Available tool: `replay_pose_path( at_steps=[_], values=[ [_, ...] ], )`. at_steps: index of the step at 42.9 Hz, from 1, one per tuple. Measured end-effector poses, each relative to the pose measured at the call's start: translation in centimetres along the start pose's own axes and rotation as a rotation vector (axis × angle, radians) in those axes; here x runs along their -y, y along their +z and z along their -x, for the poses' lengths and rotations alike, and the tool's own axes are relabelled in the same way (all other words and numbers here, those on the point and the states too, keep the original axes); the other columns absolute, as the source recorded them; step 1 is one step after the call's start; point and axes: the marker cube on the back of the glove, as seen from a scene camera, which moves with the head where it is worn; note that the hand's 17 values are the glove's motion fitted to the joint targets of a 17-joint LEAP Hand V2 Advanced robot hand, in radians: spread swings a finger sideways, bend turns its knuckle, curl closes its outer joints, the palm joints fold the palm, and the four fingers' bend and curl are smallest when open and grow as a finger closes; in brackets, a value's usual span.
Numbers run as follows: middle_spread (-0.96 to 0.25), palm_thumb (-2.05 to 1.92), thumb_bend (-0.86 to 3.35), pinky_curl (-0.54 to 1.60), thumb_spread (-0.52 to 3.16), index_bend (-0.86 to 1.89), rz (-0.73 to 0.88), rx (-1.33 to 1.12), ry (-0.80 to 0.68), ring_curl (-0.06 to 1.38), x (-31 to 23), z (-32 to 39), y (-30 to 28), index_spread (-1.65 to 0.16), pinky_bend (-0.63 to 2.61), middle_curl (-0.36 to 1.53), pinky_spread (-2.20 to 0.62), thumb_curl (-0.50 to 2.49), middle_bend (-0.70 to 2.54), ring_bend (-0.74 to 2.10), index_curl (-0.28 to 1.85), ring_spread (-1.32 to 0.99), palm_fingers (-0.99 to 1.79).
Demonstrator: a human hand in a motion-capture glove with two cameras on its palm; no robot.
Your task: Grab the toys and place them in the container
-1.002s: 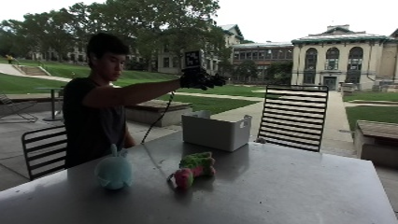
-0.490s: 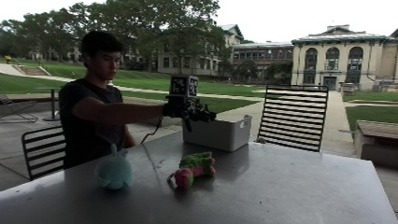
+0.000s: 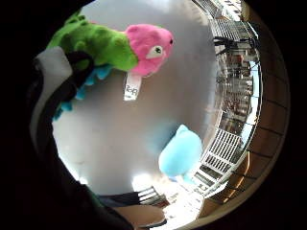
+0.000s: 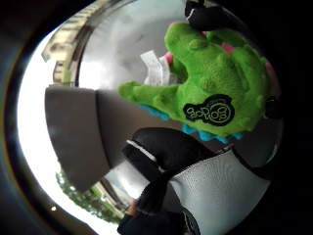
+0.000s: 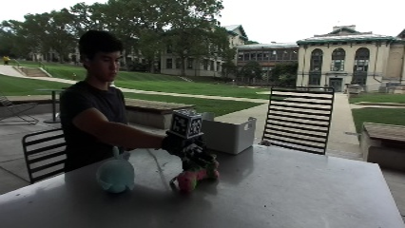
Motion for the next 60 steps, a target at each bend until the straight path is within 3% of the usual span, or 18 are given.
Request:
replay_pose_path(
  at_steps=[10,16,20,25,29,39,43,48,55,60],
  values=[
    [-0.02,0.21,0.07,0.39,1.13,0.82,0.051,0.043,0.039,0.27,1.0,-0.7,3.8,-0.35,1.66,0.07,-0.39,0.31,0.06,0.69,0.47,-0.13,0.39],
    [-0.03,0.36,0.16,0.33,1.23,0.87,0.035,0.093,0.050,0.32,1.1,-0.4,4.0,-0.27,1.44,0.09,-0.35,0.34,0.18,0.84,0.51,-0.22,0.69],
    [-0.09,0.55,0.27,0.27,1.30,1.09,0.038,0.117,0.052,0.30,0.8,-0.2,3.5,-0.20,1.19,0.15,-0.28,0.39,0.35,0.77,0.56,-0.28,1.02],
    [-0.16,0.71,0.37,0.26,1.34,1.19,0.002,0.145,0.079,0.33,0.4,-0.8,2.9,-0.12,1.02,0.20,-0.25,0.43,0.45,0.77,0.63,-0.34,1.15],
    [-0.19,0.87,0.48,0.23,1.38,1.14,-0.014,0.106,0.101,0.41,0.1,-1.5,2.5,-0.10,0.82,0.31,-0.17,0.50,0.74,1.00,0.66,-0.35,1.39],
    [-0.18,1.04,0.67,0.25,1.55,1.07,-0.068,0.037,0.162,0.47,-0.6,-1.9,-2.3,-0.09,0.73,0.42,-0.08,0.60,1.05,1.18,0.72,-0.33,1.28],
    [-0.25,0.77,0.39,0.29,1.24,0.90,-0.129,0.047,0.170,0.48,-1.2,-1.4,-6.4,-0.11,0.88,0.43,-0.08,0.60,1.02,1.20,0.74,-0.37,1.01],
    [-0.30,0.68,0.28,0.34,1.06,0.79,-0.235,0.077,0.144,0.49,-2.3,0.2,-12.6,-0.14,0.98,0.43,-0.08,0.64,0.97,1.18,0.78,-0.40,0.88],
    [-0.35,0.67,0.22,0.36,0.90,0.68,-0.320,0.132,0.090,0.48,-3.2,2.9,-18.8,-0.17,1.05,0.44,-0.08,0.69,0.94,1.17,0.83,-0.43,0.84],
    [-0.37,0.68,0.19,0.36,0.83,0.63,-0.375,0.133,0.017,0.47,-5.7,9.0,-22.6,-0.19,1.07,0.44,-0.08,0.73,0.93,1.18,0.88,-0.44,0.84]
  ],
)
